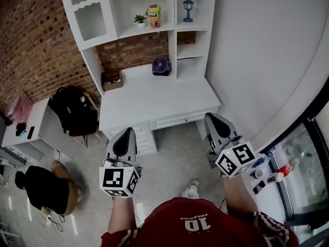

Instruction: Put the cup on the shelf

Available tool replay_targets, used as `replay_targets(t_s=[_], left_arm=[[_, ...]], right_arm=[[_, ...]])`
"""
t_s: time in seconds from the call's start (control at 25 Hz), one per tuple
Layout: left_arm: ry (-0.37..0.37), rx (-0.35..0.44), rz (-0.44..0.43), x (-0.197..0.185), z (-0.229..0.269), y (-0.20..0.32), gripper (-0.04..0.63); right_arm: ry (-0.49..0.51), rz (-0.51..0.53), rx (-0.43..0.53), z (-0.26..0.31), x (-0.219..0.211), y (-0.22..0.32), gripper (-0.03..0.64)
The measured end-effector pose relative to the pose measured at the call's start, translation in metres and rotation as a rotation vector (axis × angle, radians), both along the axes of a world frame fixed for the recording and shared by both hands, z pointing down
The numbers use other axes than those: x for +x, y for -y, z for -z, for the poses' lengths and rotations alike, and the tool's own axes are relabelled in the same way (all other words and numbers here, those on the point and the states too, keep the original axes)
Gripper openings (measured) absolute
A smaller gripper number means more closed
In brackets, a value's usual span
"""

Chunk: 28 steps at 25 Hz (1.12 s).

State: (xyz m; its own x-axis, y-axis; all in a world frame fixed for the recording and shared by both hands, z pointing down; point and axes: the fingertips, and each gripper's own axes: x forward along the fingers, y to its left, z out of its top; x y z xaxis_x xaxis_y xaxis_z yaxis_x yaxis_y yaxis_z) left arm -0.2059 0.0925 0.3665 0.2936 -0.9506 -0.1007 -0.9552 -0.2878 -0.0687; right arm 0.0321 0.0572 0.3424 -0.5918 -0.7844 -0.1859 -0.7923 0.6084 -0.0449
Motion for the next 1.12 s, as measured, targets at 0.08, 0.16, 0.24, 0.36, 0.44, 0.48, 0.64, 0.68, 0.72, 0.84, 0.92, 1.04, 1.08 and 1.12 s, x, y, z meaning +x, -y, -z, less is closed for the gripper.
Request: replay_targets(t_s=[0.08, 0.16, 0.24, 0.36, 0.44, 0.48, 0.64, 0.68, 0.72, 0.84, 0.92, 1.04, 1.08, 1.12], left_arm=[[-0.015, -0.007, -0.001, -0.003, -0.001, 0.0, -0.003], [-0.023, -0.007, -0.003, -0.005, 0.0, 0.0, -0.002], [-0.031, -0.006, -0.007, -0.004, 0.0, 0.001, -0.002], [-0.073, -0.015, -0.013, -0.008, -0.002, 0.004, 0.0], [-0.104, -0.023, -0.015, -0.014, -0.004, 0.005, 0.0], [-0.11, -0.022, -0.012, -0.017, -0.004, 0.006, 0.0], [-0.091, 0.009, 0.0, -0.022, -0.001, 0.003, 0.0], [-0.079, 0.016, 0.001, -0.021, -0.001, 0.002, 0.0], [-0.063, 0.023, 0.003, -0.02, -0.001, 0.001, 0.0], [-0.02, 0.034, 0.012, -0.02, -0.001, -0.001, 0.0], [-0.026, 0.035, 0.006, -0.021, 0.0, -0.004, 0.0], [-0.088, 0.032, -0.027, -0.021, 0.0, -0.006, 0.0], [-0.113, 0.032, -0.039, -0.022, 0.0, -0.006, 0.0], [-0.132, 0.033, -0.046, -0.022, 0.0, -0.007, 0.0]], right_arm=[[-0.007, 0.002, -0.002, 0.0, 0.0, 0.0, 0.003], [-0.01, -0.003, -0.001, 0.001, 0.001, 0.002, 0.003], [-0.013, -0.011, 0.003, 0.002, 0.004, 0.003, 0.004], [-0.015, -0.017, 0.004, 0.003, 0.007, 0.004, 0.003], [-0.019, -0.016, 0.005, 0.005, 0.007, 0.004, 0.005], [-0.022, -0.016, 0.007, 0.006, 0.007, 0.004, 0.004], [-0.03, -0.021, 0.016, 0.008, 0.009, 0.001, 0.004], [-0.031, -0.022, 0.017, 0.007, 0.009, 0.001, 0.004], [-0.031, -0.024, 0.018, 0.007, 0.01, 0.0, 0.003], [-0.028, -0.03, 0.014, 0.004, 0.012, -0.003, 0.004], [-0.029, -0.032, 0.014, 0.004, 0.01, -0.004, 0.003], [-0.031, -0.03, 0.016, 0.005, 0.007, -0.005, 0.004], [-0.032, -0.03, 0.017, 0.006, 0.006, -0.006, 0.003], [-0.035, -0.032, 0.019, 0.006, 0.005, -0.006, 0.002]])
